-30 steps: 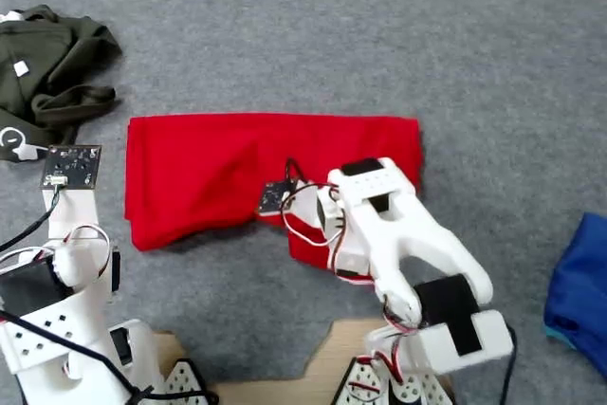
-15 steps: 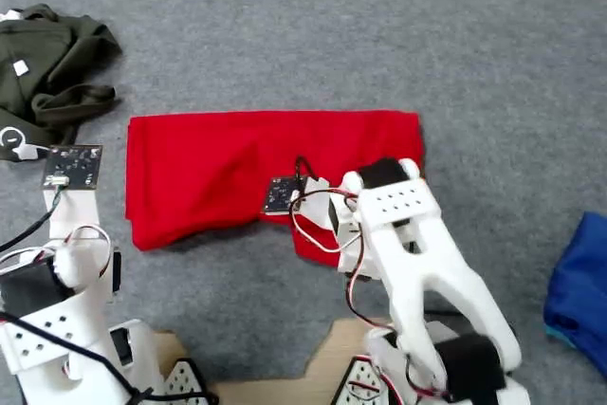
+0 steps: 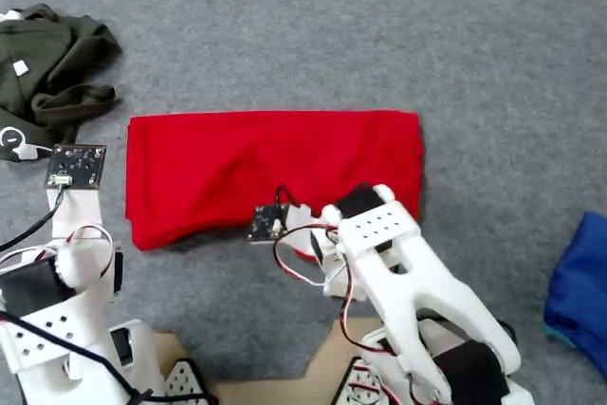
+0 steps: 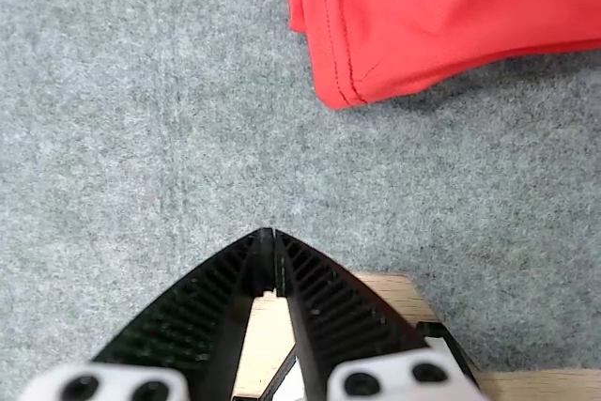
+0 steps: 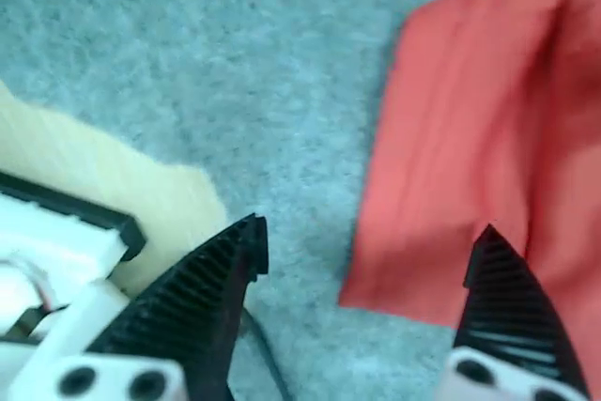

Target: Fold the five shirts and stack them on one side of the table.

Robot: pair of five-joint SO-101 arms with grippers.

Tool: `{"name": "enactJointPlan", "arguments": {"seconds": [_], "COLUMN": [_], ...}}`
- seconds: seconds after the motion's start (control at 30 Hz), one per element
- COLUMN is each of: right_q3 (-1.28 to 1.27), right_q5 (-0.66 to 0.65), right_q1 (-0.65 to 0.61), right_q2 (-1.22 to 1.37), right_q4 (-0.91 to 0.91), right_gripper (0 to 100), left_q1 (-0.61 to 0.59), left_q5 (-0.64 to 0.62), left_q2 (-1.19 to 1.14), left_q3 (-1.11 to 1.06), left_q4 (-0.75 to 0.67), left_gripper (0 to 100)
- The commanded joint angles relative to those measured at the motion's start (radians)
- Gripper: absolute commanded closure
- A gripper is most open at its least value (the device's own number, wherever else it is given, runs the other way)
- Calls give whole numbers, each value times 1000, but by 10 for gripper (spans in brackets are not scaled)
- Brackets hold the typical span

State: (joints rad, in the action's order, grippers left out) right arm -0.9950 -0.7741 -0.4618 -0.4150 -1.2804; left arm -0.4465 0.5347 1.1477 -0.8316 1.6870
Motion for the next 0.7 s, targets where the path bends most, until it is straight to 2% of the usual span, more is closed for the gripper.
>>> {"name": "enactJointPlan", "arguments": {"seconds": [0.0,0.27,0.4,0.67], "right_q3": [-8,-31,16,36], "right_q5": [8,6,6,11], "right_q1": [-16,24,58,88], "right_q2": [-31,163,280,303], "right_q4": [43,252,242,230], "right_gripper": [656,656,656,656], "left_q1": [5,8,5,5], "left_q5": [0,0,0,2], "left_q2": [10,10,10,10], "left_q3": [48,48,48,51], "left_q4": [-17,-17,-17,-17], "left_gripper": [980,980,980,980]}}
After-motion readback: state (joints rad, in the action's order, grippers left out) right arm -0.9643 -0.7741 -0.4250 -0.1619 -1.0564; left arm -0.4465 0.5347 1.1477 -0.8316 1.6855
